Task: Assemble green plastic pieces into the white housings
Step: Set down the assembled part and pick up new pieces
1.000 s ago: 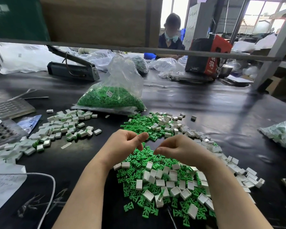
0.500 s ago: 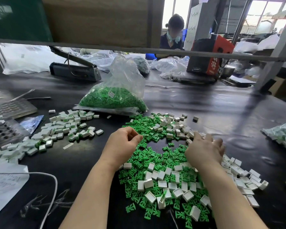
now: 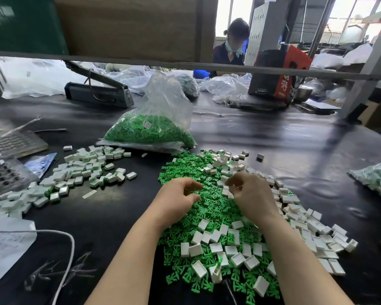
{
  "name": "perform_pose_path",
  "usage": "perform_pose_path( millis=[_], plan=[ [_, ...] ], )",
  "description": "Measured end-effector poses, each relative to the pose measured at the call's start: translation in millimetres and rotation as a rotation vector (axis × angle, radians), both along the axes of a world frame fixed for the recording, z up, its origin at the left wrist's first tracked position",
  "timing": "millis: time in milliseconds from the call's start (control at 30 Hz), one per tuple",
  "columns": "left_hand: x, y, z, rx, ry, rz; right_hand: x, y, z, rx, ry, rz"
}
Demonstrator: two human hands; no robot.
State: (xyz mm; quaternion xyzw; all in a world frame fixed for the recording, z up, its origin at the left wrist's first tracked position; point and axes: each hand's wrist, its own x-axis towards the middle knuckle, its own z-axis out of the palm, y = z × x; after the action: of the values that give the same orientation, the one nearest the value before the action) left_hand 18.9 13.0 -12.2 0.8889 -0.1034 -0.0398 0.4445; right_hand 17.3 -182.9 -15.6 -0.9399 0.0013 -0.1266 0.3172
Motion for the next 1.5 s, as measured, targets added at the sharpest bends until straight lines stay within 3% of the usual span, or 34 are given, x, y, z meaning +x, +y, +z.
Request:
perform_pose_path(
  millis=[133, 300, 467, 567, 633, 1000, 1067, 1367, 1500],
  plan=[
    [-0.2, -4.5, 3.0, -0.179, -0.06, 0.017, -2.2, 5.4, 8.7, 0.373, -0.064, 0.12],
    [-5.2, -16.5, 10.6, -0.668, 0.253, 0.051, -5.7, 29.4, 13.8, 0.618, -0.138, 0.375],
    [-5.0, -8.8, 12.3, -0.777, 0.272, 0.081, -4.9, 32.1, 9.6, 0.4, -0.124, 0.378],
    [-4.2, -2.8, 14.7, -0.855, 0.246, 0.111, -3.5, 25.2, 5.7, -0.121, -0.007, 0.195],
    [-5.1, -0.8, 16.6, -0.907, 0.234, 0.093, -3.5, 24.9, 0.6, -0.342, 0.112, 0.158],
    [-10.0, -3.6, 24.4, -0.782, 0.036, 0.093, -0.9, 26.2, -4.7, -0.273, 0.067, 0.134],
    [-10.4, -3.1, 24.6, -0.796, 0.03, 0.087, -2.6, 26.5, -2.8, -0.191, 0.015, 0.139],
    [-9.0, -2.8, 24.4, -0.87, 0.068, 0.129, -8.4, 27.0, 17.2, 0.703, -0.081, 0.168],
    [-9.9, -3.0, 25.3, -0.956, 0.112, 0.119, -14.2, 29.2, 24.2, 0.848, -0.081, 0.237]
  ],
)
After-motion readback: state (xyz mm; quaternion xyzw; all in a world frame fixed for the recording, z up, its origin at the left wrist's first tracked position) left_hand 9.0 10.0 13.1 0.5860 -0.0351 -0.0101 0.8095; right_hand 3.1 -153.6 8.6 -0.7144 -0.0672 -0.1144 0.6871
